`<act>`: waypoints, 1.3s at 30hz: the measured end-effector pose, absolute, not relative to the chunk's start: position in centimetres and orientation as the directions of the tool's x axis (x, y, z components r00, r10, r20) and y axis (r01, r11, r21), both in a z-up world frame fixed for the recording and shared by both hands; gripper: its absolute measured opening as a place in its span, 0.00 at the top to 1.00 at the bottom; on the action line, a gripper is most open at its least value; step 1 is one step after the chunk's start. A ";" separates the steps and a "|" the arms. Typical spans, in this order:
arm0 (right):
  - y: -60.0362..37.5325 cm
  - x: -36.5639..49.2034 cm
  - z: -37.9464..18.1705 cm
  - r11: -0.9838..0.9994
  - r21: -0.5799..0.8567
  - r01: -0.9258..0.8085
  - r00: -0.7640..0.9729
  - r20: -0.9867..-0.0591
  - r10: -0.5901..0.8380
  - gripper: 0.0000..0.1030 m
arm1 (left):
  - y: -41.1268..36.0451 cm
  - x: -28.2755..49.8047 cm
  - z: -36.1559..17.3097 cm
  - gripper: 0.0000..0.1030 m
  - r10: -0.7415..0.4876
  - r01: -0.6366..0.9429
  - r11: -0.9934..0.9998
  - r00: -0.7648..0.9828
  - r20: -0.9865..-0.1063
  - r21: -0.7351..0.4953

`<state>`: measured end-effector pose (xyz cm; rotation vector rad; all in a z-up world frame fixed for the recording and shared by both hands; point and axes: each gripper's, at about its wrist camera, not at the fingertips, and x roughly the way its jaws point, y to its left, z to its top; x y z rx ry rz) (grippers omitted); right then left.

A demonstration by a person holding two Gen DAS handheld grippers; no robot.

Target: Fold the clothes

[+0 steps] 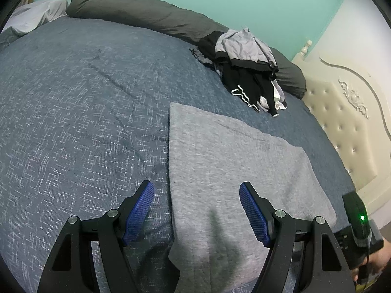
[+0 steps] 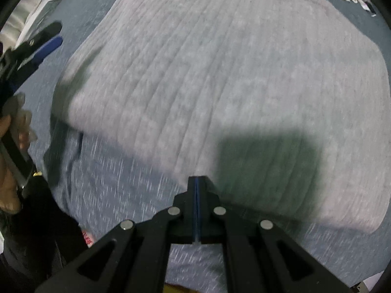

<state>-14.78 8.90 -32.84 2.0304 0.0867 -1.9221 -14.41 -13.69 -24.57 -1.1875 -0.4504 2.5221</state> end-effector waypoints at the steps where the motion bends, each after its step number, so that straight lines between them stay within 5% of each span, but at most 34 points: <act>1: 8.7 -14.4 -33.1 -0.938 0.201 0.283 0.093 -0.979 -0.182 1.00 | -13.7 -14.4 -24.5 0.26 0.410 -0.150 -0.900 -0.605 -0.682 -0.409; 18: 7.8 -18.8 -30.1 -0.927 0.274 0.256 0.071 -0.962 -0.265 1.00 | -14.3 -14.5 -24.7 0.26 0.408 -0.133 -0.898 -0.608 -0.681 -0.420; 25: 16.6 -15.4 -24.8 -0.926 0.306 0.223 -0.051 -0.944 -0.325 1.00 | -14.4 -14.7 -24.8 0.26 0.407 -0.124 -0.897 -0.608 -0.682 -0.425; 39: 15.8 -13.7 -29.8 -0.959 0.202 0.201 -0.051 -0.975 -0.216 1.00 | -14.8 -14.7 -24.8 0.26 0.403 -0.110 -0.896 -0.607 -0.685 -0.429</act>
